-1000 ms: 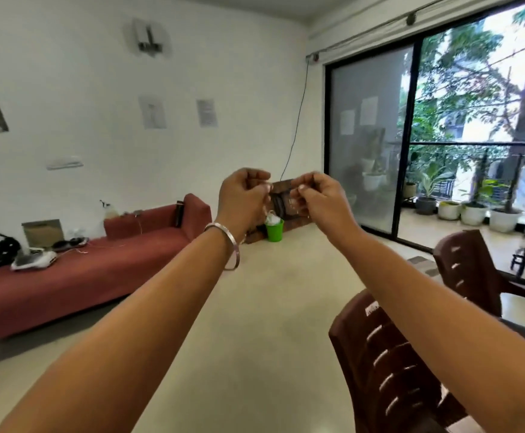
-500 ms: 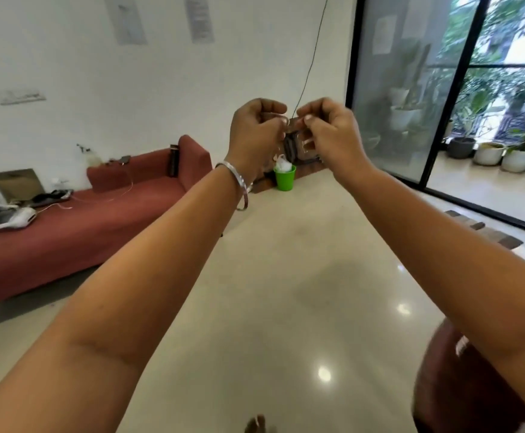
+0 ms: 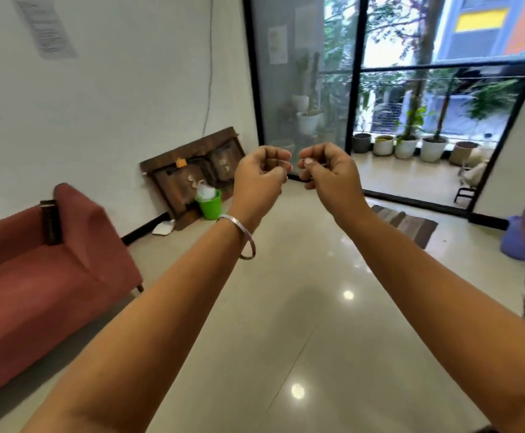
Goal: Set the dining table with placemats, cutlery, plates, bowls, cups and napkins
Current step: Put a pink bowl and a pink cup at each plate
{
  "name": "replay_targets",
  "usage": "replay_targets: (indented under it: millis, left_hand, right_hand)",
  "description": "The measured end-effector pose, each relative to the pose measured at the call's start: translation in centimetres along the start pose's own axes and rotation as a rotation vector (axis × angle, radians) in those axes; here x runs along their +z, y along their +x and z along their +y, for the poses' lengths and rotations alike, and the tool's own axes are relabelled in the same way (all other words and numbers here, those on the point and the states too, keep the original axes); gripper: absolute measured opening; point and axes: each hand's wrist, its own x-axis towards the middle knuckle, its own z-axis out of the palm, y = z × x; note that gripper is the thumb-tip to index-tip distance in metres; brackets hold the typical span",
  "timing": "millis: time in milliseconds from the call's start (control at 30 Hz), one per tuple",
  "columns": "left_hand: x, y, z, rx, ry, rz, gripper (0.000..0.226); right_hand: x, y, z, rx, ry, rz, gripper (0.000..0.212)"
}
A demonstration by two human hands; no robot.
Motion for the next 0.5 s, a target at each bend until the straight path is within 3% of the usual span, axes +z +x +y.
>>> replay_targets:
  millis: [267, 500]
  left_hand:
    - [17.2, 13.3, -7.9, 0.103, -0.038, -0.237, 0.021]
    - [34.4, 24.8, -11.7, 0.013, -0.118, -0.387, 0.022]
  right_hand:
    - [-11.8, 12.2, 12.0, 0.035, -0.123, 0.264, 0.014]
    - [-25.1, 23.8, 20.4, 0.141, -0.188, 0.456, 0.019]
